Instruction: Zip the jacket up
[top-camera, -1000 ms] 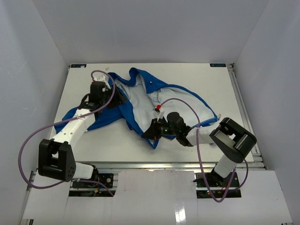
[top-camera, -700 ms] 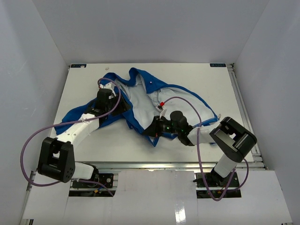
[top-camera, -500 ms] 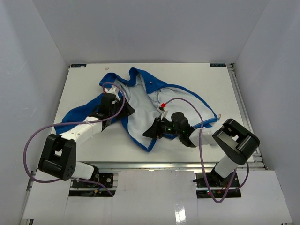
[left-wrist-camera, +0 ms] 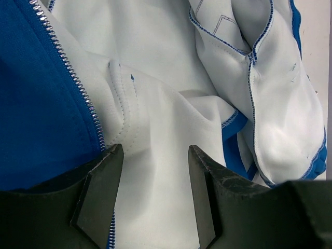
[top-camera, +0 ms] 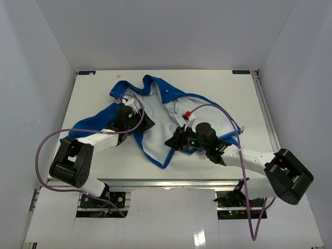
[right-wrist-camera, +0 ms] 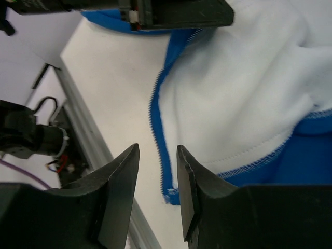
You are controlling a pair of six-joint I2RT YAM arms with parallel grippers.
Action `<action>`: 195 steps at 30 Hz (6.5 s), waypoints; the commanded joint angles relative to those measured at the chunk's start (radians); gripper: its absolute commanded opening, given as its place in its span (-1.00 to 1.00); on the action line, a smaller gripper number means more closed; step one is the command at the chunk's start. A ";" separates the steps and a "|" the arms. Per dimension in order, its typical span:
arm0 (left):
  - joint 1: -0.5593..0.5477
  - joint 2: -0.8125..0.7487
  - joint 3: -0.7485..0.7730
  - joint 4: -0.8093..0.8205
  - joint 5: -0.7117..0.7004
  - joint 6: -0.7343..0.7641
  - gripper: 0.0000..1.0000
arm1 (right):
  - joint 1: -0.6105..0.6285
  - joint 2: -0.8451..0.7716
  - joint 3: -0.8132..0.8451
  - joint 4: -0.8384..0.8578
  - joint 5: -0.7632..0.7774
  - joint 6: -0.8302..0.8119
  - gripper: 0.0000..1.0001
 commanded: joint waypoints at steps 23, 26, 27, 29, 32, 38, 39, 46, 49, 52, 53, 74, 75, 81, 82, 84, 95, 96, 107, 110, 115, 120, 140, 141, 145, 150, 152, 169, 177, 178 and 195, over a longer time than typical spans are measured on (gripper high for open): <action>-0.206 -0.082 -0.043 0.017 -0.095 0.123 0.36 | -0.235 -0.385 -0.001 -0.504 0.500 -0.012 0.39; -0.227 -0.103 -0.045 0.017 -0.104 0.162 0.36 | -0.326 -0.444 -0.021 -0.553 0.523 0.013 0.41; -0.234 -0.115 -0.047 0.018 -0.112 0.172 0.36 | -0.362 -0.462 -0.025 -0.569 0.532 0.020 0.41; -0.248 -0.138 -0.053 0.027 -0.128 0.188 0.36 | -0.451 -0.489 -0.031 -0.593 0.536 0.033 0.42; -0.255 -0.161 -0.076 0.067 -0.096 0.183 0.37 | -0.560 -0.486 -0.042 -0.632 0.524 0.034 0.42; -0.256 -0.130 -0.078 0.107 0.011 0.149 0.37 | -0.716 -0.509 -0.089 -0.658 0.552 0.059 0.41; -0.256 -0.124 -0.077 0.107 0.010 0.149 0.37 | -0.721 -0.522 -0.098 -0.657 0.571 0.070 0.41; -0.256 -0.098 -0.065 0.091 -0.008 0.156 0.37 | -0.762 -0.526 -0.161 -0.650 0.615 0.188 0.41; -0.256 -0.099 -0.065 0.081 -0.018 0.156 0.37 | -0.777 -0.499 -0.166 -0.650 0.623 0.190 0.42; -0.256 -0.101 -0.064 0.080 -0.016 0.153 0.37 | -0.800 -0.460 -0.177 -0.616 0.616 0.181 0.43; -0.256 -0.101 -0.063 0.079 -0.012 0.151 0.37 | -0.810 -0.443 -0.182 -0.593 0.595 0.174 0.44; -0.258 -0.075 -0.053 0.081 0.017 0.140 0.37 | -1.005 0.036 -0.120 -0.162 0.246 0.081 0.14; -0.258 -0.074 -0.052 0.080 0.018 0.140 0.36 | -1.004 0.048 -0.118 -0.151 0.243 0.076 0.08; -0.259 -0.077 -0.054 0.082 0.011 0.137 0.36 | -1.006 0.120 -0.087 -0.146 0.241 0.047 -0.23; -0.260 -0.077 -0.054 0.082 0.008 0.137 0.36 | -1.006 0.126 -0.084 -0.141 0.236 0.046 -0.33; -0.260 -0.078 -0.057 0.080 0.003 0.138 0.36 | -1.006 0.131 -0.080 -0.137 0.220 0.047 -0.51; -0.260 -0.094 -0.066 0.082 -0.038 0.134 0.36 | -0.992 -0.093 -0.004 -0.223 0.126 -0.027 -0.84; -0.260 -0.098 -0.066 0.082 -0.046 0.134 0.36 | -0.982 -0.125 0.007 -0.236 0.117 -0.045 -0.84; -0.258 -0.114 -0.079 0.072 -0.110 0.129 0.36 | -0.639 -0.374 0.049 -0.420 0.245 -0.158 -0.85; -0.258 -0.108 -0.081 0.070 -0.124 0.128 0.36 | -0.603 -0.409 0.010 -0.417 0.309 -0.104 -0.76; -0.260 -0.097 -0.078 0.068 -0.125 0.126 0.36 | -0.623 -0.372 0.068 -0.504 0.496 -0.005 -0.08; -0.259 -0.094 -0.077 0.066 -0.122 0.127 0.36 | -0.659 -0.304 0.040 -0.510 0.537 0.140 0.14; -0.258 -0.084 -0.070 0.060 -0.118 0.130 0.36 | -0.940 -0.011 -0.110 -0.236 0.259 0.208 0.18; -0.259 -0.083 -0.069 0.060 -0.118 0.131 0.36 | -0.940 0.003 -0.109 -0.228 0.253 0.211 0.18; -0.260 -0.080 -0.068 0.060 -0.116 0.132 0.36 | -0.940 0.077 -0.092 -0.186 0.251 0.218 0.18; -0.259 -0.072 -0.063 0.057 -0.115 0.133 0.36 | -0.954 0.151 -0.072 -0.144 0.254 0.216 -0.02; -0.259 -0.072 -0.064 0.056 -0.117 0.133 0.36 | -0.956 0.158 -0.064 -0.130 0.256 0.201 -0.24; -0.260 -0.074 -0.061 0.058 -0.115 0.133 0.36 | -0.743 -0.220 0.001 -0.207 0.303 -0.130 -0.85; -0.260 -0.091 -0.072 0.057 -0.159 0.126 0.36 | -0.264 -0.223 0.035 -0.364 0.376 -0.293 -0.73; -0.260 -0.094 -0.074 0.057 -0.171 0.127 0.36 | -0.216 -0.221 0.028 -0.369 0.396 -0.298 -0.70; -0.258 -0.095 -0.099 0.124 -0.118 0.127 0.36 | 0.157 -0.186 -0.015 -0.589 0.583 -0.226 -0.20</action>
